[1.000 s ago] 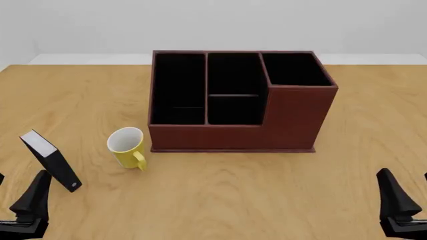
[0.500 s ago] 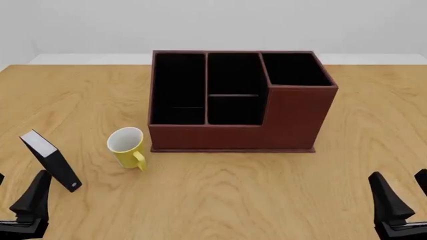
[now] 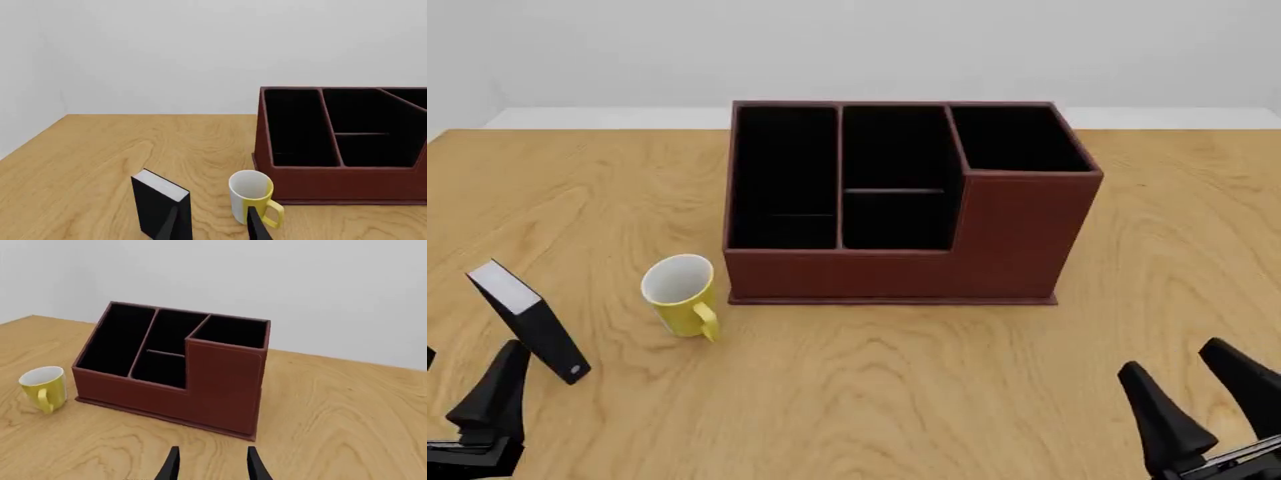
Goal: Pick up the yellow and white mug and place it to the right of the caddy.
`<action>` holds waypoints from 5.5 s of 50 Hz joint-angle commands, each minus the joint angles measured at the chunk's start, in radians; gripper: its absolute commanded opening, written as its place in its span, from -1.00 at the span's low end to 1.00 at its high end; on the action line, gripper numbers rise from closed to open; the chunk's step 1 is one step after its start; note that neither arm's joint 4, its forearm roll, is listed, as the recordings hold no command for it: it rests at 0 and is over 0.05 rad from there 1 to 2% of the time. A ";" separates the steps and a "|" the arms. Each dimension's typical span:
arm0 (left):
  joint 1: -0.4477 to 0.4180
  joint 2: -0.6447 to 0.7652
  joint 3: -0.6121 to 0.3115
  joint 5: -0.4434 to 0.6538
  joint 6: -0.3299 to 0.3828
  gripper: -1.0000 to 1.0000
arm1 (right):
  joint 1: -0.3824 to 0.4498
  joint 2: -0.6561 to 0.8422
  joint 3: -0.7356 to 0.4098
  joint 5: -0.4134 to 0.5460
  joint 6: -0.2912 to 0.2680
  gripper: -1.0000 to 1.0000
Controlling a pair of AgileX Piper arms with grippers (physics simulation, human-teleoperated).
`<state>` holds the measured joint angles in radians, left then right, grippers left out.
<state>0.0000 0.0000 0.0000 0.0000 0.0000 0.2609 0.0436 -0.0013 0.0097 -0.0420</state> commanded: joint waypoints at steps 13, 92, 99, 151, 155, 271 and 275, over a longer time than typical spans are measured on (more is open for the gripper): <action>0.000 0.000 0.000 0.000 0.000 1.00 | 0.163 0.431 -0.028 -0.367 -0.048 1.00; 0.000 0.000 0.000 0.000 0.000 1.00 | 0.412 1.367 -0.198 -1.040 -0.020 1.00; 0.000 0.000 0.000 0.000 0.000 1.00 | 0.423 1.417 -0.227 -1.057 -0.016 1.00; 0.000 0.000 0.000 0.000 0.000 1.00 | 0.541 1.664 -0.470 -1.038 0.032 1.00; 0.000 0.000 0.000 0.000 0.000 1.00 | 0.544 1.682 -0.482 -1.040 0.030 1.00; 0.000 0.000 0.000 0.000 0.000 1.00 | 0.675 2.035 -0.942 -0.819 0.024 1.00; 0.000 0.000 0.000 0.000 0.000 1.00 | 0.677 2.047 -0.956 -0.814 0.028 1.00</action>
<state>0.0000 0.0000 0.0000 0.0000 0.0000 0.9314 2.0654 -0.9206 -0.8233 -0.0180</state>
